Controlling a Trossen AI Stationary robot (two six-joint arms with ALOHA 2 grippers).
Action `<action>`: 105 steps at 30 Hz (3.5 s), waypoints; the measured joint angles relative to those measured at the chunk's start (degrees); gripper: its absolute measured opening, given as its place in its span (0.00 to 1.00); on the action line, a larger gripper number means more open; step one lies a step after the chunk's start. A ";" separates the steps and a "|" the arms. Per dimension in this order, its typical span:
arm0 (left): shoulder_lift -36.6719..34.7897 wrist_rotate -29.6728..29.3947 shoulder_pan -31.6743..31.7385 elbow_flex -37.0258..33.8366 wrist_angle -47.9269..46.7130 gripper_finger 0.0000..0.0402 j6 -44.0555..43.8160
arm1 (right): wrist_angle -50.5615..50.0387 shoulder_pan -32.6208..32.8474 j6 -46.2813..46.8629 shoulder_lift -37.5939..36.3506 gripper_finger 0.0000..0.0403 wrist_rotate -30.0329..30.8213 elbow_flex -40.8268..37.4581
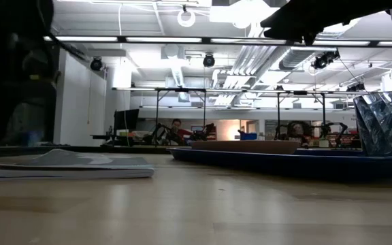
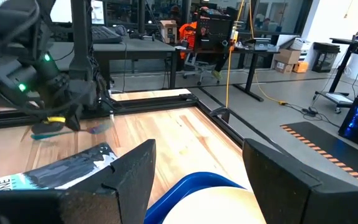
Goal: Pick and place plate/cup/fork/spoon on tray
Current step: Put the iridescent fork on the right side of the brown plate on the blue tray
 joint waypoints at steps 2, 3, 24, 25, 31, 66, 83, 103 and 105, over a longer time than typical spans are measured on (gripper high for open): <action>-1.13 -1.52 -1.05 1.30 -0.95 0.01 -0.56 | -0.02 0.02 -0.02 0.02 0.58 0.00 0.00; -1.73 -2.34 -1.60 1.93 -1.54 0.01 -0.60 | 0.02 0.02 -0.02 0.02 0.58 0.00 0.00; 4.05 -26.77 9.09 26.90 28.50 0.00 63.62 | 3.22 0.04 0.00 -2.17 0.58 -10.19 0.07; 4.70 -26.82 9.62 27.81 31.83 0.00 68.05 | 3.50 0.04 0.17 -2.25 0.58 -11.02 0.07; 5.62 -26.66 9.93 28.13 54.02 0.00 93.16 | 2.80 0.04 0.64 -1.31 0.58 -19.77 0.07; 5.59 -15.22 15.27 15.11 79.08 0.00 97.81 | 1.81 0.05 0.62 4.42 0.58 -23.60 0.07; 8.08 0.28 18.66 15.19 59.40 0.00 87.32 | -3.62 0.07 7.43 6.57 0.58 -24.54 0.05; 2.06 -10.02 15.32 18.79 46.46 0.00 89.10 | -25.61 3.87 25.61 35.35 0.58 -33.12 13.53; 1.86 -10.41 14.91 18.69 46.22 0.00 88.80 | -23.93 5.31 27.50 36.28 0.58 -32.51 13.54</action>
